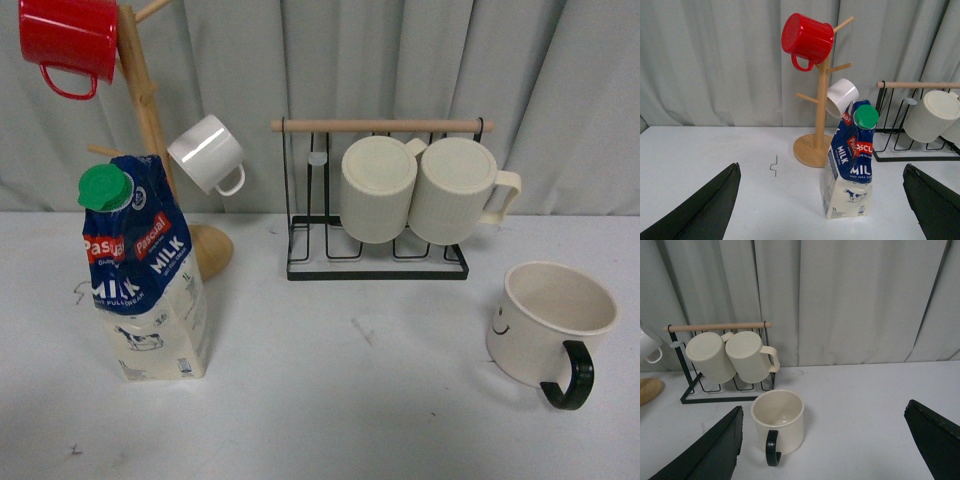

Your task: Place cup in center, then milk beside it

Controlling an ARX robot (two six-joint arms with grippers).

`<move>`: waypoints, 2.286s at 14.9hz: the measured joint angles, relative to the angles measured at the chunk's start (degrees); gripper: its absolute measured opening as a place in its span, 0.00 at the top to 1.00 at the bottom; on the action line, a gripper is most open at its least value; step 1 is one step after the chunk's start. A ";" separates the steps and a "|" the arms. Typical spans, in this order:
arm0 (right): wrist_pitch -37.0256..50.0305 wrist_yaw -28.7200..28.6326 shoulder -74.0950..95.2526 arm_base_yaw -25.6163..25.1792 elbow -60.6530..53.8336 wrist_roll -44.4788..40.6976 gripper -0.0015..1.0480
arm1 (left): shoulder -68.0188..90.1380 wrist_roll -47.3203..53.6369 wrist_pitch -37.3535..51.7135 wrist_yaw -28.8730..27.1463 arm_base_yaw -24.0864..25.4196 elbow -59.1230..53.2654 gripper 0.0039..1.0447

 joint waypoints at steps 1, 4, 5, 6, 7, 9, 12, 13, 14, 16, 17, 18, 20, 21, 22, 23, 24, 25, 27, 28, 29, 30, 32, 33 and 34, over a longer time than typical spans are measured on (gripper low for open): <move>0.00 -0.02 0.00 0.00 0.00 0.00 0.06 | 0.00 0.00 0.00 0.00 0.00 0.00 0.06; 0.02 -0.02 0.00 0.00 0.00 0.00 0.06 | 0.00 0.00 0.00 0.00 0.00 0.00 0.06; 0.00 -0.02 0.00 0.00 0.00 0.00 0.06 | 0.00 0.00 0.00 0.00 0.00 0.00 0.06; 0.00 -0.02 0.00 0.00 0.00 0.00 0.06 | 0.00 0.00 0.00 0.00 0.00 0.00 0.06; 0.00 -0.02 0.00 0.00 0.00 0.00 0.06 | 0.00 0.00 0.00 0.00 0.00 0.00 0.06; 0.00 -0.02 0.00 0.00 0.00 0.00 0.06 | -0.02 0.00 0.00 0.00 0.00 0.00 0.06; 0.00 -0.02 0.00 0.00 0.00 0.00 0.06 | 0.00 0.00 0.00 0.00 0.00 0.00 0.06; 0.00 -0.02 0.00 0.00 0.00 0.00 0.06 | -0.02 0.00 0.00 0.00 0.00 0.00 0.06; 0.02 -0.02 0.00 0.00 0.00 0.00 0.06 | 0.00 0.00 0.00 0.00 0.00 0.00 0.06; 0.00 -0.02 0.00 0.00 0.00 0.00 0.06 | 0.00 0.00 0.00 0.00 0.00 0.00 0.06; 0.00 0.00 0.00 0.00 0.00 0.00 0.06 | 0.00 0.00 0.00 0.00 0.00 0.00 0.06; 0.00 -0.02 0.00 0.00 0.00 0.00 0.06 | 0.00 0.00 0.00 0.00 0.00 0.00 0.06; 0.00 -0.02 0.00 0.00 0.00 0.00 0.06 | 0.00 0.00 0.00 0.00 0.00 0.00 0.06; 0.02 0.00 0.00 0.00 0.00 0.00 0.06 | 0.00 0.00 0.00 0.00 0.00 0.00 0.06; 0.00 -0.02 0.00 0.00 0.00 0.00 0.06 | 0.00 0.00 0.00 0.00 0.00 0.00 0.06; 0.02 -0.02 0.00 0.00 0.00 0.00 0.06 | 0.00 0.00 0.00 0.00 0.00 0.00 0.06; 0.00 -0.02 0.00 0.00 0.00 0.00 0.06 | 0.00 0.00 0.00 0.00 0.00 0.00 0.06; 0.00 -0.02 0.00 0.00 0.00 0.00 0.06 | 0.00 0.00 0.00 0.00 0.00 0.00 0.06; -8.59 4.50 2.93 2.19 2.73 1.25 0.06 | -0.02 0.00 0.00 0.00 0.00 0.00 0.06; -9.20 7.50 17.97 2.49 8.31 3.32 0.06 | 0.00 0.00 0.09 0.11 0.00 0.00 0.06; -1.84 7.56 26.82 1.01 11.50 3.21 0.06 | 0.00 0.00 0.00 0.00 0.00 0.00 0.06; 2.64 5.66 34.14 0.22 14.32 3.17 0.06 | 0.00 0.00 0.00 -0.04 0.04 0.00 0.06; 3.80 3.80 54.84 -0.70 24.15 2.80 0.06 | 0.00 0.00 0.00 0.02 0.04 0.00 0.06; 0.68 3.80 63.23 -0.94 30.40 3.37 0.06 | 0.00 0.00 0.02 0.00 0.04 0.00 0.06; -3.32 1.79 70.10 -0.98 36.81 5.18 0.06 | 0.00 0.00 0.02 0.00 0.04 0.00 0.06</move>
